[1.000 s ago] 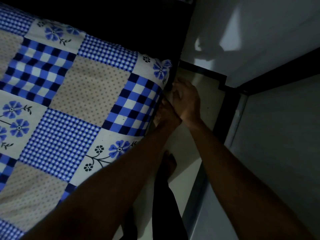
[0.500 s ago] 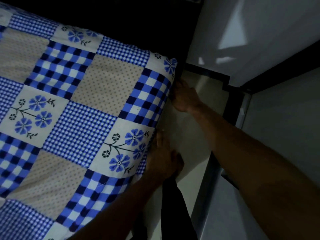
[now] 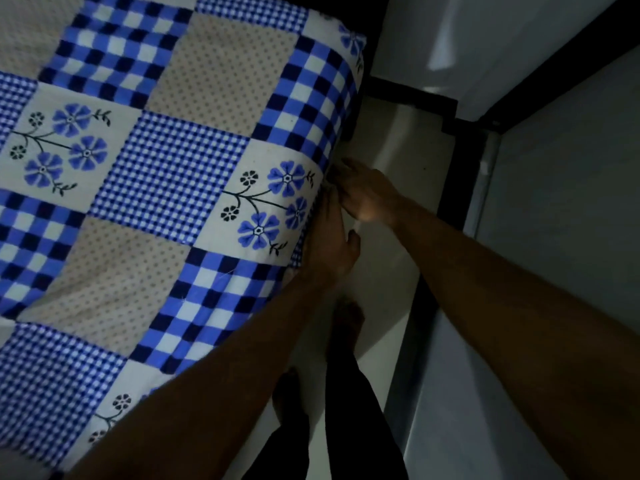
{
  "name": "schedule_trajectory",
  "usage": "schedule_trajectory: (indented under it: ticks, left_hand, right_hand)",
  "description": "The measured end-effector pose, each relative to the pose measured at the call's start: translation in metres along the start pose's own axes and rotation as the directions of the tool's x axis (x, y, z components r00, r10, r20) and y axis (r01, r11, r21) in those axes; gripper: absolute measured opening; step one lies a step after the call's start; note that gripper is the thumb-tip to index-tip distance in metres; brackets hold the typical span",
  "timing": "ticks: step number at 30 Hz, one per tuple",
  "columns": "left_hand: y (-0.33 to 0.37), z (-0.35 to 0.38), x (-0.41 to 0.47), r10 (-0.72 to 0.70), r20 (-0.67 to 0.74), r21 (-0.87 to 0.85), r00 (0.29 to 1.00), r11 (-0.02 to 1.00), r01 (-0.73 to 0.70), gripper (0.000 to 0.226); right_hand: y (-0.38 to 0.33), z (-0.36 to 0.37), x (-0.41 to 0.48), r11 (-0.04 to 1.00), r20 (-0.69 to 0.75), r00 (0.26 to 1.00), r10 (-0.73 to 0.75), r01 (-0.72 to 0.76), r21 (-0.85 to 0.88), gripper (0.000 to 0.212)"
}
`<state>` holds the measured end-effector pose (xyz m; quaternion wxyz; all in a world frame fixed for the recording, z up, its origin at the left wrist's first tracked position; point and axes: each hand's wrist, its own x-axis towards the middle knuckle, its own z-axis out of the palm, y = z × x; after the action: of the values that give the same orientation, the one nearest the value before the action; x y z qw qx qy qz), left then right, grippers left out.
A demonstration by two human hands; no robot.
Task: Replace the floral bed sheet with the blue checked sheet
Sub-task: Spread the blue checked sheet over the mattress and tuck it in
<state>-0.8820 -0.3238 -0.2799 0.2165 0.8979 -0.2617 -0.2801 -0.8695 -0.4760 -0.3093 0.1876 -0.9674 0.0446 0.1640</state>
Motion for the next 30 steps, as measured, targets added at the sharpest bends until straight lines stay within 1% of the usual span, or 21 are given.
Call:
schedule_trajectory:
  ticks: [1,2,3,4,5,6,7,8,9,11,13,14,17,20,22,24,27,30]
  left_hand:
    - [-0.003,0.003,-0.011,-0.021,0.029,0.074,0.999,0.997,0.019,0.081]
    - [-0.003,0.002,-0.026,-0.022,0.051,0.082,0.998,0.996,0.017,0.082]
    - [-0.005,0.003,-0.041,-0.030,0.062,0.101,0.998,0.995,0.024,0.081]
    - [-0.004,0.003,-0.058,-0.045,0.055,0.144,0.997,0.989,0.036,0.081]
    - [-0.002,0.004,-0.074,-0.048,0.018,0.217,0.999,0.975,0.043,0.080]
    - [-0.004,0.005,-0.086,-0.056,-0.025,0.284,0.998,0.957,0.061,0.081]
    - [-0.007,0.008,-0.093,-0.066,-0.056,0.293,0.996,0.953,0.080,0.082]
    - [-0.009,0.009,-0.098,-0.088,-0.061,0.273,0.994,0.957,0.101,0.084]
    - [-0.013,0.012,-0.099,-0.120,-0.067,0.288,0.990,0.948,0.135,0.086]
    - [-0.020,0.019,-0.094,-0.169,-0.060,0.322,0.984,0.930,0.179,0.093]
    - [-0.016,0.025,-0.083,-0.237,-0.071,0.310,0.969,0.918,0.248,0.097]
    - [-0.012,0.030,-0.079,-0.264,-0.061,0.290,0.963,0.918,0.270,0.097]
    - [-0.002,0.040,-0.070,-0.317,-0.033,0.164,0.948,0.934,0.318,0.098]
    - [0.001,0.044,-0.058,-0.381,-0.085,0.029,0.921,0.923,0.385,0.098]
    - [0.002,0.047,-0.053,-0.424,-0.084,-0.009,0.902,0.905,0.425,0.098]
    - [0.003,0.049,-0.050,-0.451,-0.110,-0.048,0.886,0.893,0.448,0.098]
    - [0.006,0.048,-0.039,-0.542,-0.114,-0.143,0.833,0.838,0.526,0.094]
    - [0.023,0.042,-0.014,-0.647,-0.042,-0.180,0.761,0.754,0.631,0.088]
  right_hand:
    - [0.006,0.008,0.004,1.000,0.025,1.000,0.008,-0.007,-0.020,0.058]
    - [-0.004,0.008,-0.003,1.000,0.055,0.998,0.024,-0.023,-0.015,0.057]
    - [-0.001,0.017,-0.002,1.000,0.015,1.000,0.023,-0.023,-0.019,0.055]
    - [-0.007,0.014,-0.003,0.998,-0.057,0.996,0.065,-0.064,0.017,0.050]
    - [-0.006,0.020,-0.003,0.995,-0.164,0.982,0.092,-0.083,0.059,0.043]
    - [-0.008,0.021,-0.004,0.985,-0.255,0.957,0.135,-0.102,0.138,0.038]
    - [-0.010,0.025,-0.003,0.976,-0.348,0.924,0.157,-0.090,0.200,0.034]
    - [-0.016,0.026,-0.009,0.967,-0.414,0.894,0.173,-0.074,0.245,0.032]
    - [-0.021,0.028,-0.017,0.961,-0.485,0.860,0.156,-0.019,0.276,0.029]
    - [-0.033,0.034,-0.032,0.958,-0.538,0.841,0.059,0.103,0.266,0.028]
    - [-0.034,0.042,-0.037,0.957,-0.514,0.858,-0.019,0.163,0.238,0.030]
    - [-0.035,0.047,-0.035,0.960,-0.484,0.874,-0.028,0.159,0.231,0.031]
    - [-0.027,0.060,-0.023,0.976,-0.436,0.899,-0.049,0.135,0.170,0.030]
    - [-0.021,0.061,-0.017,0.985,-0.401,0.911,-0.095,0.144,0.093,0.024]
    - [-0.016,0.062,-0.017,0.990,-0.299,0.944,-0.138,0.141,-0.013,0.026]
    - [-0.011,0.059,-0.014,0.986,-0.203,0.969,-0.143,0.121,-0.116,0.037]
    - [-0.007,0.048,-0.003,0.983,-0.152,0.979,-0.135,0.113,-0.144,0.047]
    - [-0.005,0.037,0.001,0.983,-0.141,0.981,-0.132,0.111,-0.148,0.053]
